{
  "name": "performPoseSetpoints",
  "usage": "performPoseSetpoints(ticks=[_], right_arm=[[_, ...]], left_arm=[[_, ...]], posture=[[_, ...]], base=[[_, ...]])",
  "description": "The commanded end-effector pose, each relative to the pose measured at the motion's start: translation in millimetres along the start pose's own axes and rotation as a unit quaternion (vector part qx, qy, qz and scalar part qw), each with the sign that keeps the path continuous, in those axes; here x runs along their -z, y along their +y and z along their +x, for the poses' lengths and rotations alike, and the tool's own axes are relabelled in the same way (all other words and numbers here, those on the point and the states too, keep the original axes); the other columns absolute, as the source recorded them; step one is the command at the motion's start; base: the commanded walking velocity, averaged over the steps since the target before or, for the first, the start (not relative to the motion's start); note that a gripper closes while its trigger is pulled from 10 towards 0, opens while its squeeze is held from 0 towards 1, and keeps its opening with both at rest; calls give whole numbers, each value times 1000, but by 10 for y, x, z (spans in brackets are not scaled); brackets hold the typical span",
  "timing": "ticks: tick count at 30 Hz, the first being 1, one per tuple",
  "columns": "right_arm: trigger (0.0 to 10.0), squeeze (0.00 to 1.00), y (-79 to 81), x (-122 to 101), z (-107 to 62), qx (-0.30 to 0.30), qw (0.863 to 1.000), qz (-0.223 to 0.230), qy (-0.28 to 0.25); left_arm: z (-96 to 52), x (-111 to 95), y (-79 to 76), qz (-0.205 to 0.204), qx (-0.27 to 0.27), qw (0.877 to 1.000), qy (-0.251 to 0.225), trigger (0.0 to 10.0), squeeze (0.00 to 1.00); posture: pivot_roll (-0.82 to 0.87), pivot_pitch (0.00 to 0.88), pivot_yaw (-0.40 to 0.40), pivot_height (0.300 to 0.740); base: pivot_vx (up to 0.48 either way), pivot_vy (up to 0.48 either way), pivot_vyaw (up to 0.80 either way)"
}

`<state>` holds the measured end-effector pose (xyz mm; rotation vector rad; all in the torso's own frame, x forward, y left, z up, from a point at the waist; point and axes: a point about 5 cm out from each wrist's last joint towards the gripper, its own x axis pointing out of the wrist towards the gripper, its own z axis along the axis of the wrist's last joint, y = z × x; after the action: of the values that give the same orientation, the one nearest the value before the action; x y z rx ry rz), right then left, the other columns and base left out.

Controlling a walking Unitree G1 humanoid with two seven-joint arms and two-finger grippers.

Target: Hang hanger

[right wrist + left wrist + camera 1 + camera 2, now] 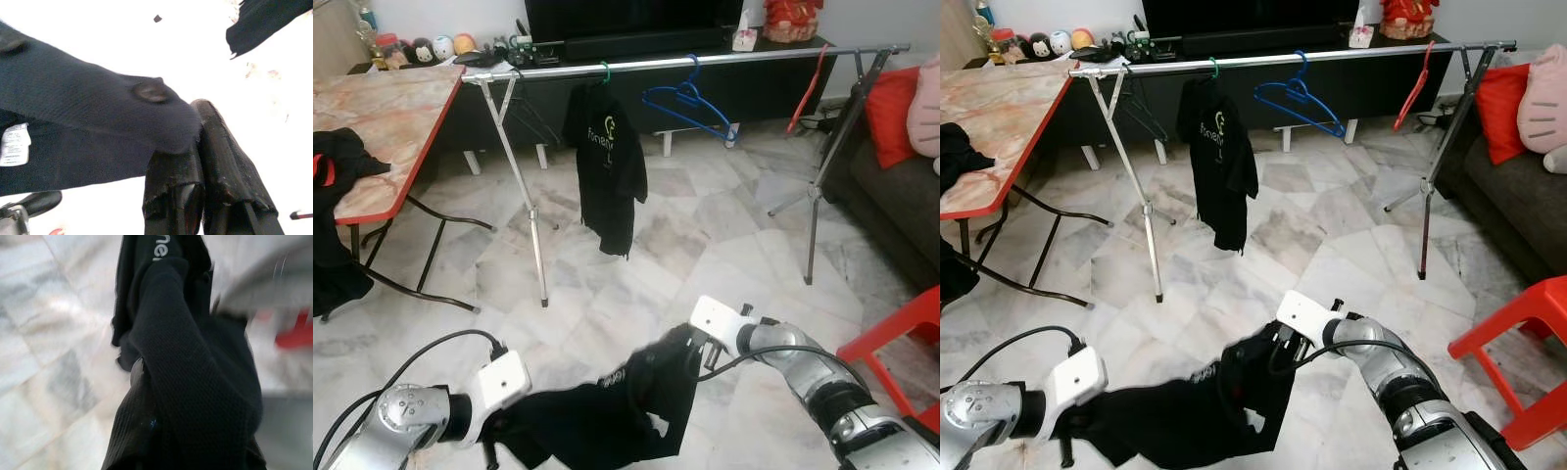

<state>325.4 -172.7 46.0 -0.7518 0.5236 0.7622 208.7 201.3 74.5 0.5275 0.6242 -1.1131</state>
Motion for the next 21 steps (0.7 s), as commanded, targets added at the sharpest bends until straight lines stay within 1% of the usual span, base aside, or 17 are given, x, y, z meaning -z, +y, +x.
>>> performPoseSetpoints(ticks=[1, 3, 9, 10, 12, 13, 16, 18, 21], right_arm=[[0, 0, -47, -38, -4, 3, 1000, -7, -3], [0, 0, -46, -36, -3, 2, 1000, -7, -2], [0, 0, -14, -54, 29, 2, 1000, -8, -3], [0, 0, -8, -85, 40, 1, 1000, -9, -9], [0, 0, -14, -125, 48, 2, 1000, -11, -17], [0, 0, -43, -210, 53, 3, 999, -7, -35], [0, 0, -81, -327, 53, 1, 998, -1, -61], [0, 0, -122, -439, 45, -2, 997, -5, -83], [0, 0, -135, -470, 43, -2, 996, -3, -90]], left_arm=[[-29, -42, 14, 17, -3, 1000, -7, 0, 0], [-38, -76, 20, 18, -6, 1000, -16, 0, 0], [-74, -202, 1, 61, 6, 998, -10, 0, 0], [-83, -227, -3, 72, 11, 997, -5, 0, 0], [-91, -236, -3, 82, 15, 997, 5, 0, 0], [-92, -225, 5, 92, 17, 995, 21, 0, 0], [-76, -189, 15, 98, 16, 994, 36, 0, 0], [-54, -154, 16, 103, 14, 994, 47, 0, 0], [-49, -151, 15, 106, 13, 993, 52, 0, 0]], posture=[[-39, 39, 38, 740], [-39, 39, 38, 740], [-31, 39, 36, 740], [-31, 39, 36, 740], [-26, 38, 38, 740], [-27, 38, 40, 740], [-31, 36, 42, 740], [-33, 36, 42, 740], [-33, 36, 42, 740]], base=[[0, 0, 0], [0, 0, 0], [0, 0, 0], [0, 0, 0], [0, 0, 0], [0, 0, 0], [0, 0, 0], [0, 0, 0], [0, 0, 0]])
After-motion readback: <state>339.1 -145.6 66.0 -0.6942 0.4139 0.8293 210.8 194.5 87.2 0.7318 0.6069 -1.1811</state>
